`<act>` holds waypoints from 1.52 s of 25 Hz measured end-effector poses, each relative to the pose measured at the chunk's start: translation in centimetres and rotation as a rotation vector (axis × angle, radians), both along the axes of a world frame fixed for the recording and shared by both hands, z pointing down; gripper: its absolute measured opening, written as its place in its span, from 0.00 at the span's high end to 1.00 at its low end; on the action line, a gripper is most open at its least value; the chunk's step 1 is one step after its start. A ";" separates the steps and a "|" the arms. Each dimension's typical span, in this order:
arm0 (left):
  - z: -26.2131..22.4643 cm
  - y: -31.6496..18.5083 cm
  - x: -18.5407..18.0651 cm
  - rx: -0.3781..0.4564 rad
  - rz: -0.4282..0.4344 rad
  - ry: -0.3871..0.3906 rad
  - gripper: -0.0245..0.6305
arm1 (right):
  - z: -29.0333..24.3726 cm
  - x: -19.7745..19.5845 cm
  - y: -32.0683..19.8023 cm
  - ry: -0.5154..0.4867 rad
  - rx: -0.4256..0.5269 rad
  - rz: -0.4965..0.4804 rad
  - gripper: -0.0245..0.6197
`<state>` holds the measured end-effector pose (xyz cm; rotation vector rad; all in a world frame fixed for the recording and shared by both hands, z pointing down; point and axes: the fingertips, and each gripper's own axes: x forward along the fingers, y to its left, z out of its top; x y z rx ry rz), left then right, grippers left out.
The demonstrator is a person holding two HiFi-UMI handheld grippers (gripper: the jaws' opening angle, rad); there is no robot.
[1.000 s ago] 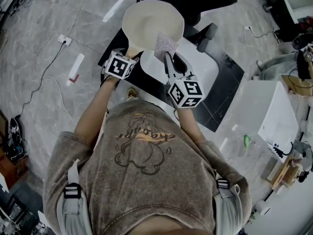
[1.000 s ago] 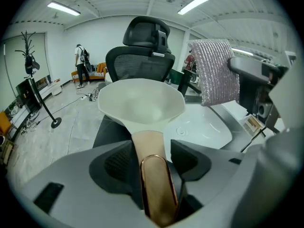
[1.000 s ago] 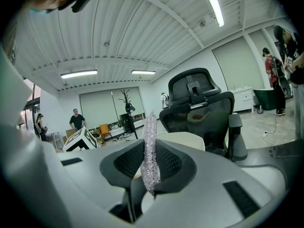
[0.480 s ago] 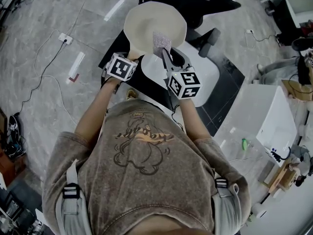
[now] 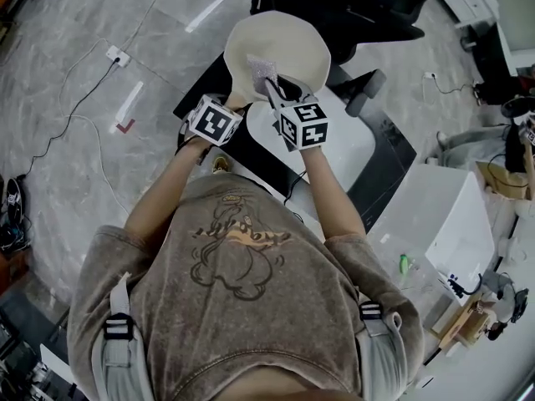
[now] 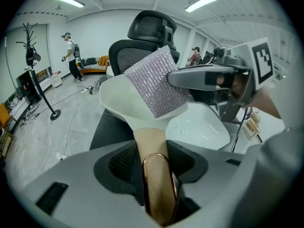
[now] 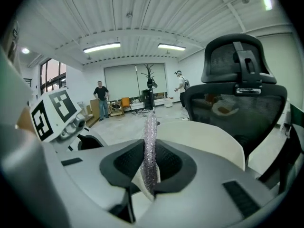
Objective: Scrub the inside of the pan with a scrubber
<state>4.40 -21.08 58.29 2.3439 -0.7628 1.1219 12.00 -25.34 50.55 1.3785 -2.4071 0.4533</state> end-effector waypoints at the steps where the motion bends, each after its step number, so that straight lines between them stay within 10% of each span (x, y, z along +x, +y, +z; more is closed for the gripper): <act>1: 0.0 0.0 0.0 0.000 0.000 0.004 0.64 | 0.4 -0.3 -0.4 0.015 -0.010 -0.018 0.83; 20: -0.1 0.0 -0.1 -0.054 -0.003 0.070 0.64 | 5.3 -6.3 -4.0 0.146 -0.140 -0.322 0.84; 38: 0.1 0.3 -0.4 -0.100 0.008 0.113 0.64 | 7.9 -9.1 -11.1 0.190 -0.212 -0.357 0.84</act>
